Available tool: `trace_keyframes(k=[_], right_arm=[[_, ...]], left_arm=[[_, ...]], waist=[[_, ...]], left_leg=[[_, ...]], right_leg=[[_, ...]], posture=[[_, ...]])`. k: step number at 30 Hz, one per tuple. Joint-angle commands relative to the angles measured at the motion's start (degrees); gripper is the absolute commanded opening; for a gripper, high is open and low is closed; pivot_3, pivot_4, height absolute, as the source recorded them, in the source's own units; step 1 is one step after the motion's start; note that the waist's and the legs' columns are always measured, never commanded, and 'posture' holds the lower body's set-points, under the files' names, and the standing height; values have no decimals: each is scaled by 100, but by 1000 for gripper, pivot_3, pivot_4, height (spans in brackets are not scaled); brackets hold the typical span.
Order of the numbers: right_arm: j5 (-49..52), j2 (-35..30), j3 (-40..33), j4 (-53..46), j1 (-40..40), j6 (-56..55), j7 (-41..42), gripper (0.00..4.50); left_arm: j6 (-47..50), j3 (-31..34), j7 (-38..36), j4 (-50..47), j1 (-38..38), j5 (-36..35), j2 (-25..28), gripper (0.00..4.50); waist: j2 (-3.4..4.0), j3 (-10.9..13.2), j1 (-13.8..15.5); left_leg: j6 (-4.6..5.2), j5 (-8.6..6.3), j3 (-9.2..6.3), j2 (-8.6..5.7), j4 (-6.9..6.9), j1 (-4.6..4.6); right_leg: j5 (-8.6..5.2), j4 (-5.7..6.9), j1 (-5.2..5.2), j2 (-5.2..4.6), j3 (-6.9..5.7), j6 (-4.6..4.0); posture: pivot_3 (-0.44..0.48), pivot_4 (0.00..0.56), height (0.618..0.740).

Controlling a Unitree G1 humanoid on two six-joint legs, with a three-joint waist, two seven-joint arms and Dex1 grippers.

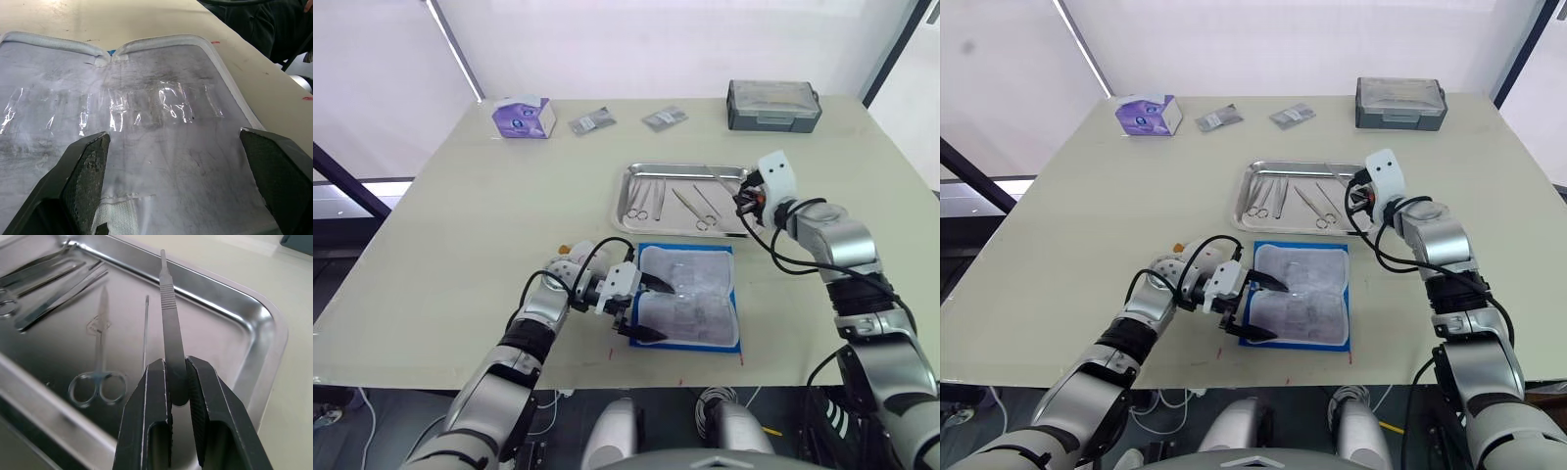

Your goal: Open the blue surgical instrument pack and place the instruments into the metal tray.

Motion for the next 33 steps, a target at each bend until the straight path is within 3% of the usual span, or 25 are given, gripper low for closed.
trace_keyframes(k=[1, 19, 20, 26, 27, 28, 30, 33], right_arm=[[-139, 106, -77, 374, -308, -312, -133, 54], [-342, 365, -190, 1580, -572, -751, -182, 54], [-340, 372, -207, 1582, -579, -782, -183, 970], [-301, 313, -251, 1147, -559, -937, -65, 3328], [-268, 291, -267, 958, -525, -894, -31, 3465], [-219, 273, -292, 726, -464, -941, 42, 4015], [-122, 200, -320, 178, -284, -877, 187, 4466], [27, 95, -369, -554, 46, -840, 382, 4466]], left_arm=[[113, -339, 206, 394, 407, 553, 62, 4500], [177, -265, 221, 248, 520, 569, 109, 4500], [179, -264, 224, 253, 513, 570, 108, 4500], [165, -206, 258, 239, 509, 524, 103, 4500], [189, -171, 254, 176, 518, 472, 105, 4500], [225, -118, 252, 80, 526, 397, 104, 4500], [336, 15, 233, -177, 545, 199, 99, 4500], [526, 202, 265, -562, 568, -51, 108, 4500]], waist=[[1, 1, 2], [17, 8, -79], [18, 8, -78], [18, 8, -79], [25, 12, -81], [28, 14, -81], [30, 18, -85], [28, 31, -107]], left_leg=[[0, 0, 0, 0, 0, 0], [0, 0, -2, 1, -4, 0], [0, 0, -2, 1, -5, 0], [0, 0, -3, 1, -5, 0], [0, 0, -3, 1, -5, 0], [0, 0, -2, 1, -5, 0], [0, 0, -3, 1, -5, -4], [0, 0, -5, 1, -5, -18]], right_leg=[[0, 0, 0, 0, 0, 0], [0, 2, -2, 2, 3, 1], [1, 2, -2, 2, 3, 1], [1, 2, -2, 2, 3, 1], [0, 2, -2, 2, 3, 1], [1, 2, -2, 2, 3, 1], [1, 2, -6, 2, 3, 1], [1, 2, -18, 3, 7, 2]], posture=[[0, 150, 727], [0, 150, 727], [0, 150, 727], [0, 150, 727], [0, 150, 727], [0, 150, 727], [0, 150, 727], [0, 150, 727]])
